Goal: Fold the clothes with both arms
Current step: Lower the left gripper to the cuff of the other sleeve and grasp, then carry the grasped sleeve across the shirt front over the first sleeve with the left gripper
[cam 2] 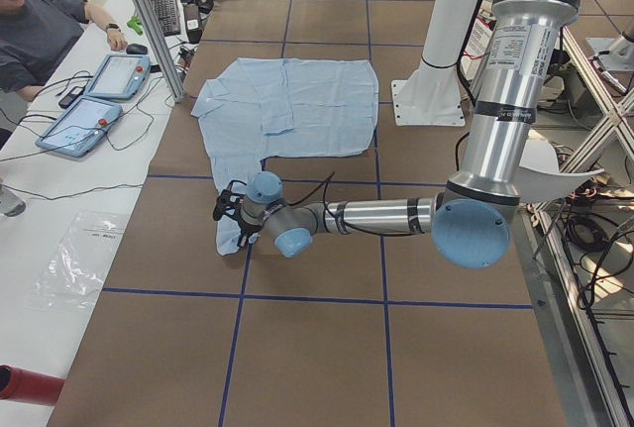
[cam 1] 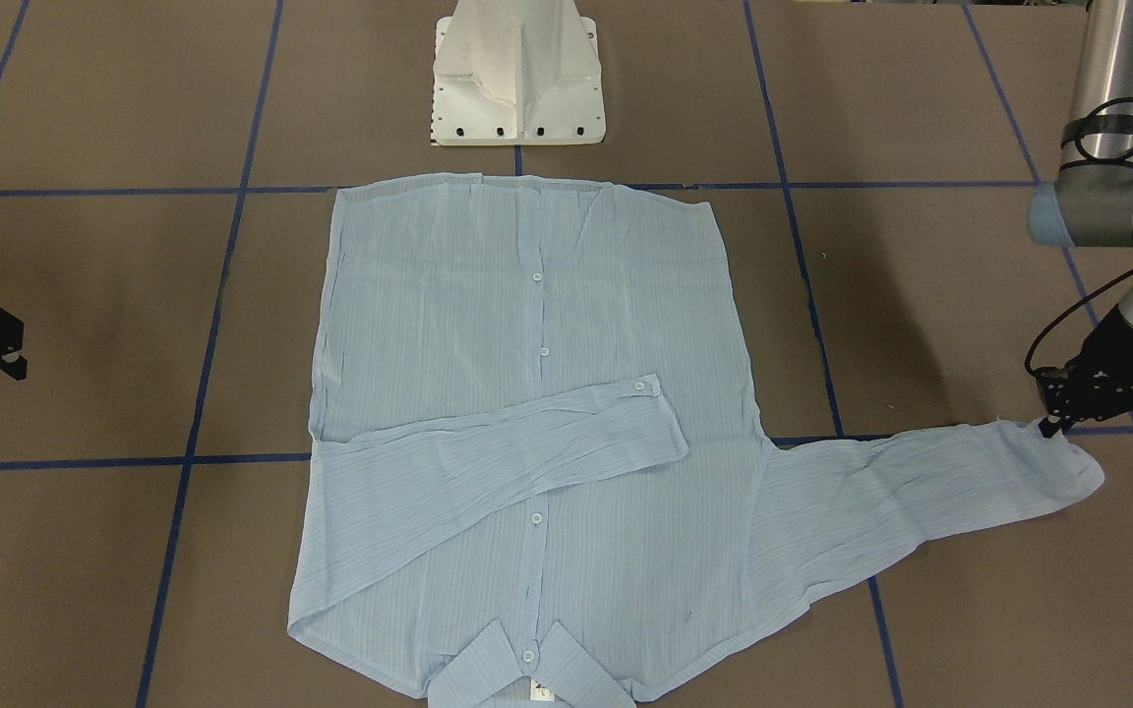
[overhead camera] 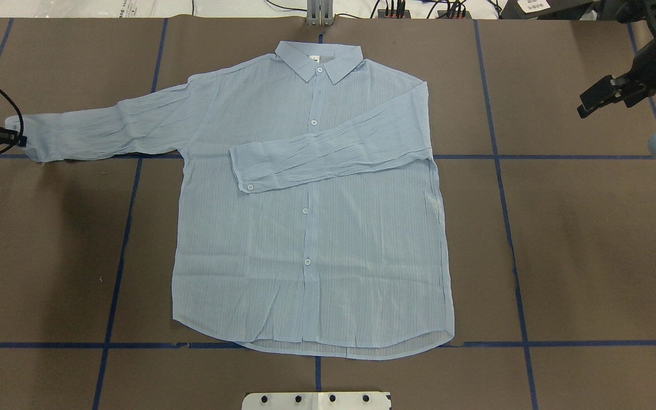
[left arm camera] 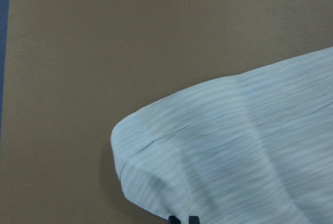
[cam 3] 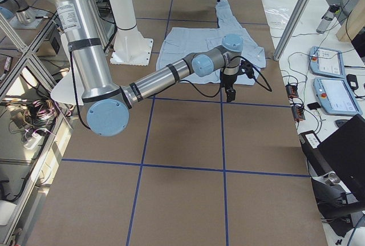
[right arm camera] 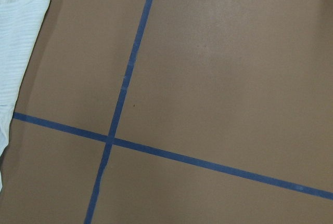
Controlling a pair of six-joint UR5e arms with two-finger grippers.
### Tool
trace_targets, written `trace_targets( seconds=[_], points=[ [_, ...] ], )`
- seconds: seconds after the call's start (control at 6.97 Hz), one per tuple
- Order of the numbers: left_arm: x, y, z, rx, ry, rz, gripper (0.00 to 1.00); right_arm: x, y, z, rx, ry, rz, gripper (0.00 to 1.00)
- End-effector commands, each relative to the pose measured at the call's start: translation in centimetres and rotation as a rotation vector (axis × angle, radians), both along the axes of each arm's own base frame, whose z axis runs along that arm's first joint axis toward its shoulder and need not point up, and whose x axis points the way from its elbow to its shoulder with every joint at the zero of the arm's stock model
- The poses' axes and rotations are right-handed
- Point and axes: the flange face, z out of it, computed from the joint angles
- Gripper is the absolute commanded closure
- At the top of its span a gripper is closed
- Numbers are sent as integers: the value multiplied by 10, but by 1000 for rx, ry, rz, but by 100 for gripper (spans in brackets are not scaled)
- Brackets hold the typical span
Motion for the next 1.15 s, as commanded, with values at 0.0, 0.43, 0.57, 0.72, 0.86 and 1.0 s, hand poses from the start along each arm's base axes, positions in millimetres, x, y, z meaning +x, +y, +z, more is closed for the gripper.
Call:
trace_targets(
  seconds=[0.0,0.43,0.57,0.72,0.86,1.0],
  points=[
    [11,-1,-58,-15,124,17,100,0,0,2,-3,1,1,0],
    [109,-8,-178,-188,350,17,100,0,0,5,-10,5,4,0],
    [148,-11,-230,-235,414,27,100,1,1,5,-10,4,5,0],
    [191,-5,-274,-309,453,27,100,0,1,6,-13,4,4,0],
    [233,4,-319,-354,494,29,100,1,2,8,-17,5,5,0],
    [255,7,-363,-388,520,35,100,1,2,8,-18,2,4,0]
  ],
)
